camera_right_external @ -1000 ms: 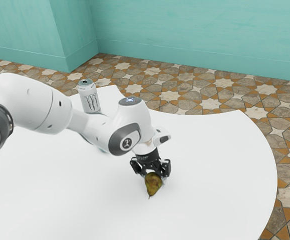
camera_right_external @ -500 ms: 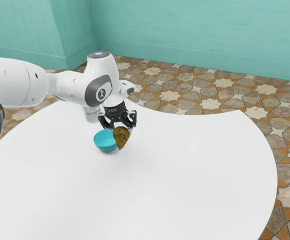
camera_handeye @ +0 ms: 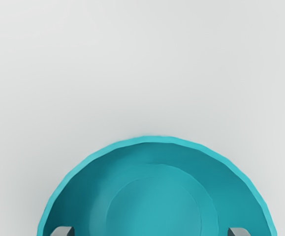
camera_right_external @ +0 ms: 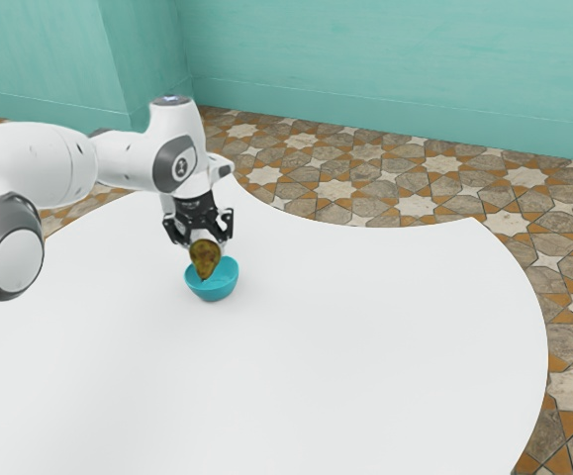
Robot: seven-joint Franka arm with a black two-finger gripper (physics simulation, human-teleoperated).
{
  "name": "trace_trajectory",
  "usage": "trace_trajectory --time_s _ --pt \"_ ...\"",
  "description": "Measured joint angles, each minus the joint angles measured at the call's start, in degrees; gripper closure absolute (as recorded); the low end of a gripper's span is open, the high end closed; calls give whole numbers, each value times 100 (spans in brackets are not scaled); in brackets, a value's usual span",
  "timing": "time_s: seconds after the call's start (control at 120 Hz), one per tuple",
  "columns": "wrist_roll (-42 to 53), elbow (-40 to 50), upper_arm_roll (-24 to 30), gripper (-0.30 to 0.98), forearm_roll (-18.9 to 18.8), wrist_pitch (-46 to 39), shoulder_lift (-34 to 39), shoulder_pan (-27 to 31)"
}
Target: Place the pear in the bowl.
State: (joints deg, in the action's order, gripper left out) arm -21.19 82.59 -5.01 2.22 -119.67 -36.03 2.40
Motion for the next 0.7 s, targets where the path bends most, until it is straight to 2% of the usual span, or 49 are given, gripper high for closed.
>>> trace_trajectory --time_s 0.125,0.3,0.442,0.525,0.7 --pt "54 -151 39 43 0 62 -150 6" --pt "155 -179 57 21 54 84 -164 6" --pt "228 -163 101 11 70 124 -115 6" --pt "276 -30 210 7 61 240 20 -5" --pt "643 340 651 3 57 595 765 -26"
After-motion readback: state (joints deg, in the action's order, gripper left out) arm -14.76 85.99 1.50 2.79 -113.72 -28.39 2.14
